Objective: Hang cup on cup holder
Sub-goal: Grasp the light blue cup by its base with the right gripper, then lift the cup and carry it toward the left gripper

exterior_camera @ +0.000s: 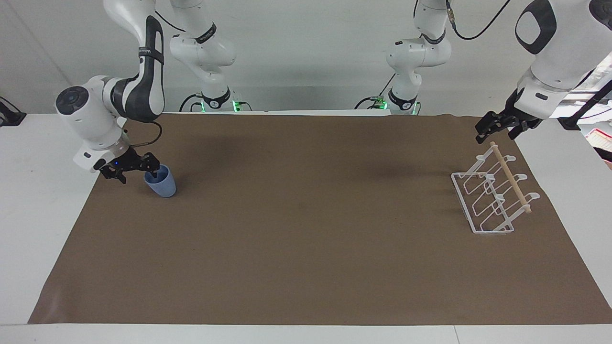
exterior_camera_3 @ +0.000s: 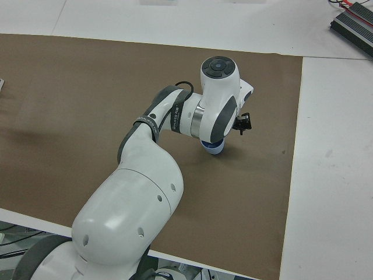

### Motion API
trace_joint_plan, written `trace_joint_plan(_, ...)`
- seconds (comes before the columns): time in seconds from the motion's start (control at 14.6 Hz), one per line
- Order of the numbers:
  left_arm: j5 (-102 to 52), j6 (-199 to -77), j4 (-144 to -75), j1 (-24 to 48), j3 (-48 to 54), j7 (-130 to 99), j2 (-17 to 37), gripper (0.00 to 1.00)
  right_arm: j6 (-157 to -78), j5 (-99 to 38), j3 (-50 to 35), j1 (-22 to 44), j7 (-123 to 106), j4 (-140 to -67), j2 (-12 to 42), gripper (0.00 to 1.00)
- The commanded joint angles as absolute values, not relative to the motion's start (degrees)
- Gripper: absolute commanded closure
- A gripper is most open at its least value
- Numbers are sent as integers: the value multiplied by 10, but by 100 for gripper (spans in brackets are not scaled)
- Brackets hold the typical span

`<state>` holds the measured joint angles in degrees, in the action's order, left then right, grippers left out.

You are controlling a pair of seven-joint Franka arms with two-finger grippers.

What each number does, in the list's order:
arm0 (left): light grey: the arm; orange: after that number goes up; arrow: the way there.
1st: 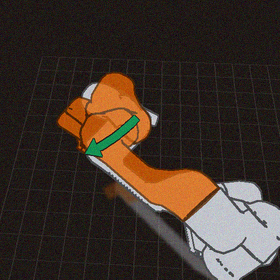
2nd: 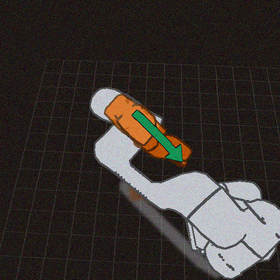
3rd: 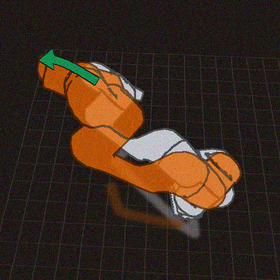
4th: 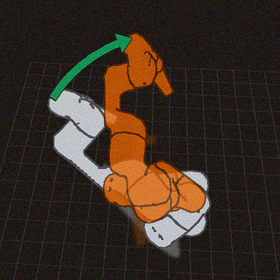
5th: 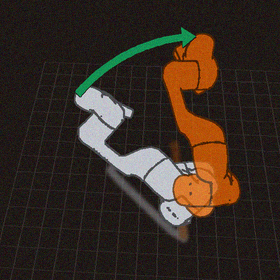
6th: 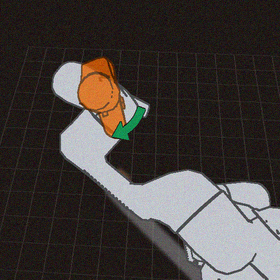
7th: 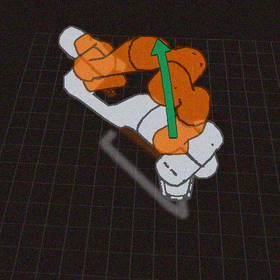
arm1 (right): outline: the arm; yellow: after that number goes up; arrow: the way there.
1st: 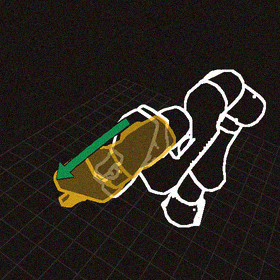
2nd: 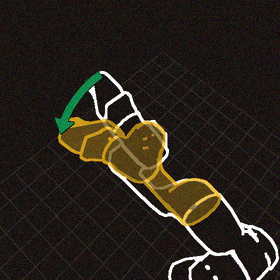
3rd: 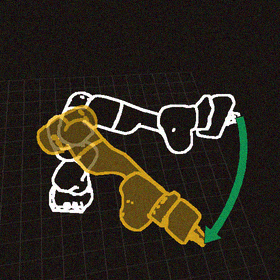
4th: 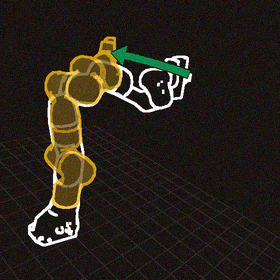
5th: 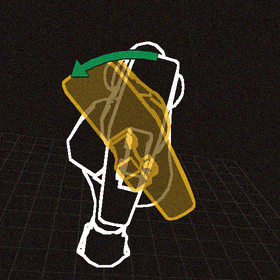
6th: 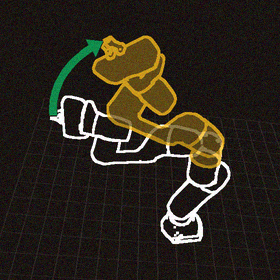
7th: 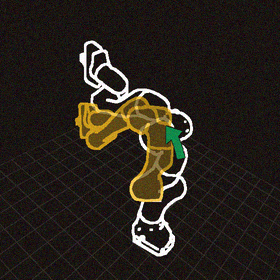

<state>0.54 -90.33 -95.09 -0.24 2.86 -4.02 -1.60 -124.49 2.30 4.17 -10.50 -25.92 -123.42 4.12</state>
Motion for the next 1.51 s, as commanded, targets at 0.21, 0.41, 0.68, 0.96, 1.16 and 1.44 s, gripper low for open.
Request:
trace_joint_plan(0.21,10,-897,-957,-9,33,-33,-25,0,-1246,12,36,-96,-235,-1237,54,90)
trace_joint_plan(0.41,9,-897,-957,-9,33,-33,-25,0,-1195,12,35,-91,-222,-1211,55,100)
trace_joint_plan(0.68,9,-897,-957,-9,33,-33,-25,0,-1102,12,25,-80,-226,-1140,64,100)
trace_joint_plan(0.96,9,-897,-956,-9,33,-33,-25,0,-964,-242,11,-39,-223,-1074,53,100)
trace_joint_plan(1.16,9,-887,-957,-9,33,-33,-25,0,-960,-455,6,31,-174,-1073,53,100)
trace_joint_plan(1.44,10,-806,-962,0,42,-39,-40,0,-999,-699,6,101,-45,-1082,50,100)
